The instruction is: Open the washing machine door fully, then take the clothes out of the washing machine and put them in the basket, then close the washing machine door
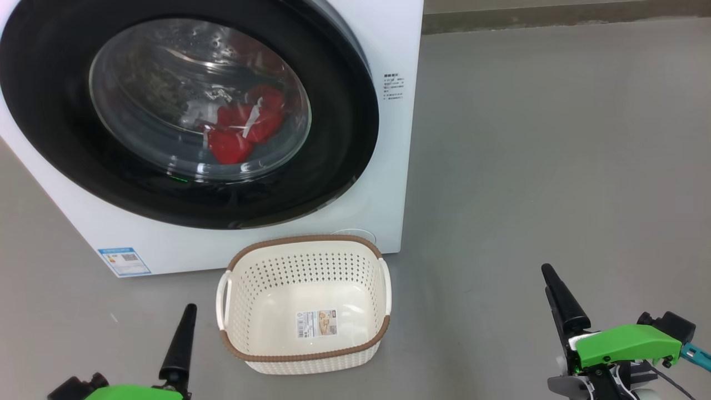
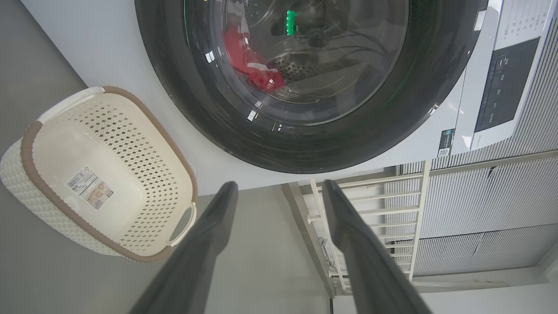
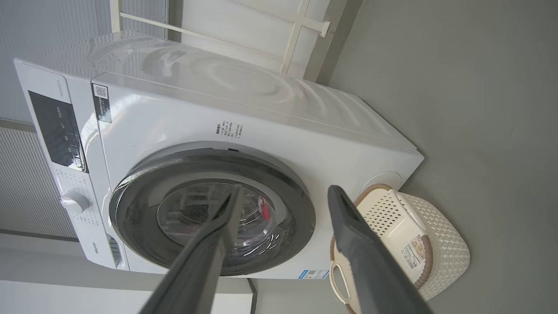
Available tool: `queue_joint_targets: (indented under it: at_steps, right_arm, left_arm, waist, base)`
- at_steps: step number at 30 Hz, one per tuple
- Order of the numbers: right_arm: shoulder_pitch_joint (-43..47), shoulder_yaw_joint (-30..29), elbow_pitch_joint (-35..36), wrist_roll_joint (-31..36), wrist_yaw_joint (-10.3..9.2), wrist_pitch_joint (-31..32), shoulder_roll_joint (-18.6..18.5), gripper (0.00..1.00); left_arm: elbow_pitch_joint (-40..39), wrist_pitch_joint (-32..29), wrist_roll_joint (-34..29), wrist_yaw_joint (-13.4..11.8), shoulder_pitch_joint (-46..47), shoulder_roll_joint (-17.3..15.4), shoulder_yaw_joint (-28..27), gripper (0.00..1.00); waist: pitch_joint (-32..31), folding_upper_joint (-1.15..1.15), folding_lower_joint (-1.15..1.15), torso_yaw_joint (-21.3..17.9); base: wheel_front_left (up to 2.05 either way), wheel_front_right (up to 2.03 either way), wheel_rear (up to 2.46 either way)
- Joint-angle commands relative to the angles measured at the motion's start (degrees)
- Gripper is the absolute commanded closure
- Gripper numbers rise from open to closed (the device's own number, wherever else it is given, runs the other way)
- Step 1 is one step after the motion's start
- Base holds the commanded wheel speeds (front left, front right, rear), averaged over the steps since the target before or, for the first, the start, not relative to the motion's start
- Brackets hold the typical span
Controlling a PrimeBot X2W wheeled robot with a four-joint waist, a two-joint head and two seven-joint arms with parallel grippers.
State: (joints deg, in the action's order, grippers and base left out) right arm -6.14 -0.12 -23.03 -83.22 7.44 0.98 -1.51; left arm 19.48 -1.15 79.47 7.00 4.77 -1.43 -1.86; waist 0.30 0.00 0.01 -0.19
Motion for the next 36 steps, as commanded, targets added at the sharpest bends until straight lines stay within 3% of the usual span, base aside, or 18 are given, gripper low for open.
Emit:
queue_joint_targets:
  at_steps: [1,23,36]
  right_arm:
    - [-3.07,0.63,1.09,1.52,0.02,-0.6,-0.65,0.0]
    - [-6.53,2.74,0.28,21.44,0.03,-4.42,-0.83,0.0]
    - [-8.4,4.56,-0.47,29.6,0.03,-6.41,-0.92,0.0]
  left_arm:
    - [-1.68,0.6,-1.38,0.13,2.81,-0.68,-0.84,0.0]
    - [-2.63,4.47,-20.63,-1.24,5.08,-0.77,-0.62,0.0]
    - [-3.29,6.47,-29.28,-2.46,6.0,-0.89,-0.49,0.0]
  waist:
    - [0.02,0.0,0.0,0.0]
    - [0.48,0.0,-0.01,-0.27]
    - [0.72,0.0,-0.01,-0.45]
  base:
    - [0.0,0.0,0.0]
    - [0.0,0.0,0.0]
    - [0.0,0.0,0.0]
